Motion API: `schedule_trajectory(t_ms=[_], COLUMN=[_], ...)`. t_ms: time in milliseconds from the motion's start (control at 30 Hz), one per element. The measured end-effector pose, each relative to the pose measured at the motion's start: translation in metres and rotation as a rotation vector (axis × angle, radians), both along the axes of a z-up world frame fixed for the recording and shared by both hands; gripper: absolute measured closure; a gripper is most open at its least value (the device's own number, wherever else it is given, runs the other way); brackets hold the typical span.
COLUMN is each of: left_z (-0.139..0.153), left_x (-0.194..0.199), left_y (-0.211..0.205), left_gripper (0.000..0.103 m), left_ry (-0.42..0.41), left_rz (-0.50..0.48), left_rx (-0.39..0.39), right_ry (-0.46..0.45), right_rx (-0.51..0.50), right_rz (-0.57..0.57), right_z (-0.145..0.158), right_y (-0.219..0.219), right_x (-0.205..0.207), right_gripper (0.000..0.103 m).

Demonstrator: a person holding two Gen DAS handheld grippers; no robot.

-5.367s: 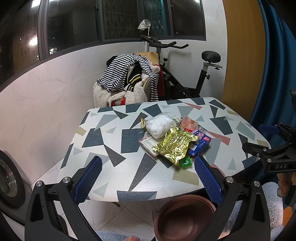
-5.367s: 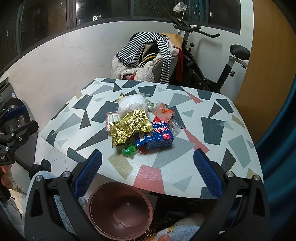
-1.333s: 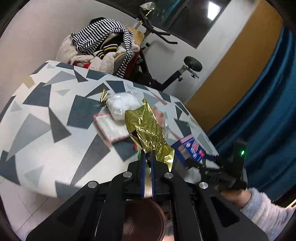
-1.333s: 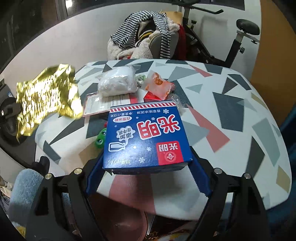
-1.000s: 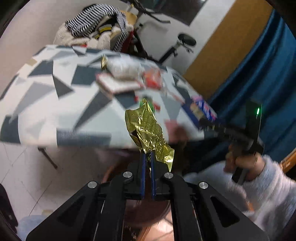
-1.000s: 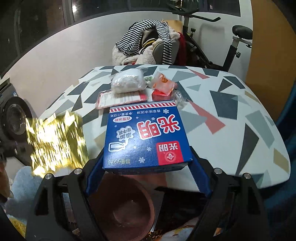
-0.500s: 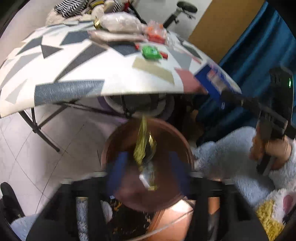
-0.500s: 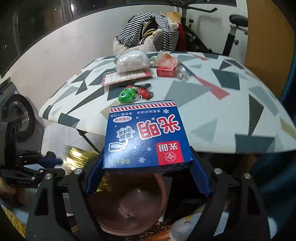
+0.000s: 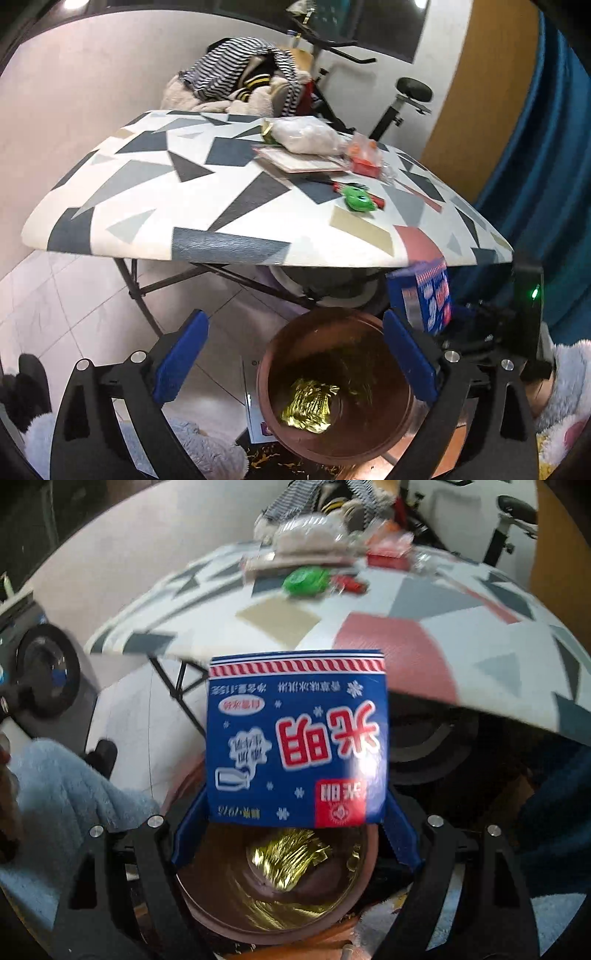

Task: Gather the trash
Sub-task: 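Carry the foil and carton down into the brown bin and open both tools, then raise both tools from the bin back toward the table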

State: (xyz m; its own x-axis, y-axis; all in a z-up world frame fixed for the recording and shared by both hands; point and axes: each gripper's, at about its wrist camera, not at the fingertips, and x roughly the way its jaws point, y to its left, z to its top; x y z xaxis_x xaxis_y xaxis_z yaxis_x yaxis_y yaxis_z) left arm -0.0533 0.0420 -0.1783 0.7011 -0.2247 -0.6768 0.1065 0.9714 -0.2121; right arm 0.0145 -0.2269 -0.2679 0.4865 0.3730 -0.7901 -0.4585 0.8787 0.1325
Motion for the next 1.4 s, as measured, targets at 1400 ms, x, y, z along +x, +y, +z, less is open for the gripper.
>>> schedule_trajectory(t_ms=[1400], left_z=[-0.008], left_x=[0.01], left_y=[0.003], left_gripper=[0.006], left_ry=[0.025], left_rz=[0.075], left_rx=[0.01], right_ry=[0.038], right_rx=[0.006], right_rz=[-0.02], right_z=[0.002], right_y=[-0.01], right_x=[-0.001], right_gripper=[0.006])
